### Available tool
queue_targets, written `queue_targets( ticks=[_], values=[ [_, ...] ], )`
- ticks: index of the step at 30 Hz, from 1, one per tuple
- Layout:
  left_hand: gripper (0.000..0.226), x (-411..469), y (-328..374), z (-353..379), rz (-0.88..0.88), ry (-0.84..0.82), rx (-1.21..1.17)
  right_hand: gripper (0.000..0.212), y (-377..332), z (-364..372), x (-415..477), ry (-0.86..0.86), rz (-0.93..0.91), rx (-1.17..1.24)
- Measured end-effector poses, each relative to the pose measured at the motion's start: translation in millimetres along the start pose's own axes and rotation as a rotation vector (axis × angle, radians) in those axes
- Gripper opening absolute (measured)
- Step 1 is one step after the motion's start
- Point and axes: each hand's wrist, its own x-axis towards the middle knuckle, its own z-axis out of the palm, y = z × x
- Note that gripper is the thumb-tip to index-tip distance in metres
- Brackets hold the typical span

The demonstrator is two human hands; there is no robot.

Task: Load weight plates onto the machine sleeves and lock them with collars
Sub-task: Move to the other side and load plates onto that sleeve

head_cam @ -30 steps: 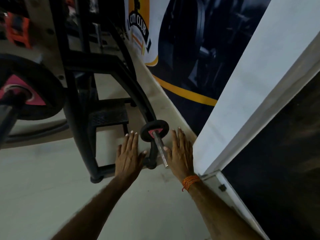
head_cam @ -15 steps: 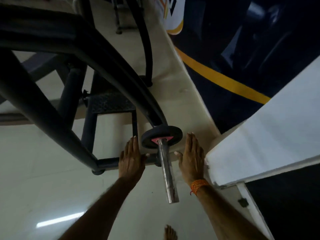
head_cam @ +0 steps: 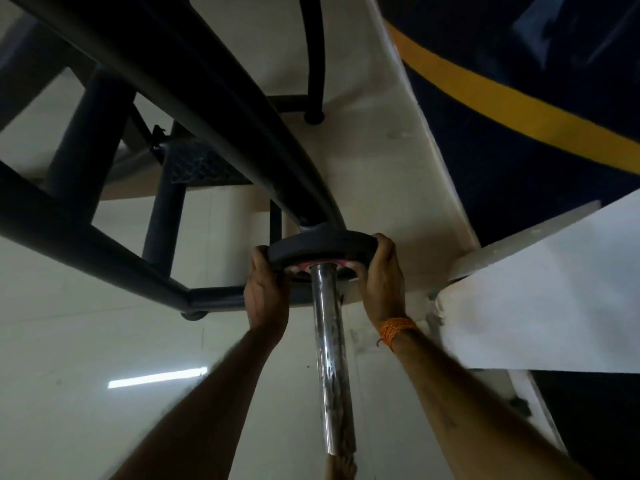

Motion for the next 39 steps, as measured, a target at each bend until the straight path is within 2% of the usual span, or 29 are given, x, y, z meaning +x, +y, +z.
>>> queue_targets(
  ticks=[8,16,21,26,32,39],
  values=[
    [0.026,-49,-3,-19,0.034,-0.023,-0.014,0.062,-1,-13,-53,-0.01,0.06,-0.033],
    [0.052,-171,-21,-58,0.113,-0.147,0.009,0.068,10,-36,-195,0.022,0.177,-0.05],
    [0.028,-258,-25,-89,0.088,-0.229,0.04,0.067,7,-60,-295,0.019,0.249,-0.1],
    [0.025,-341,-27,-125,0.047,-0.288,0.077,0.063,-8,-84,-388,0.013,0.278,-0.127],
    [0.027,-413,2,-232,0.079,-0.243,0.075,0.064,-80,-122,-476,0.053,0.165,-0.046],
    [0.04,-445,49,-396,0.166,-0.008,0.024,0.065,-227,-152,-525,0.162,-0.155,0.1]
  ],
)
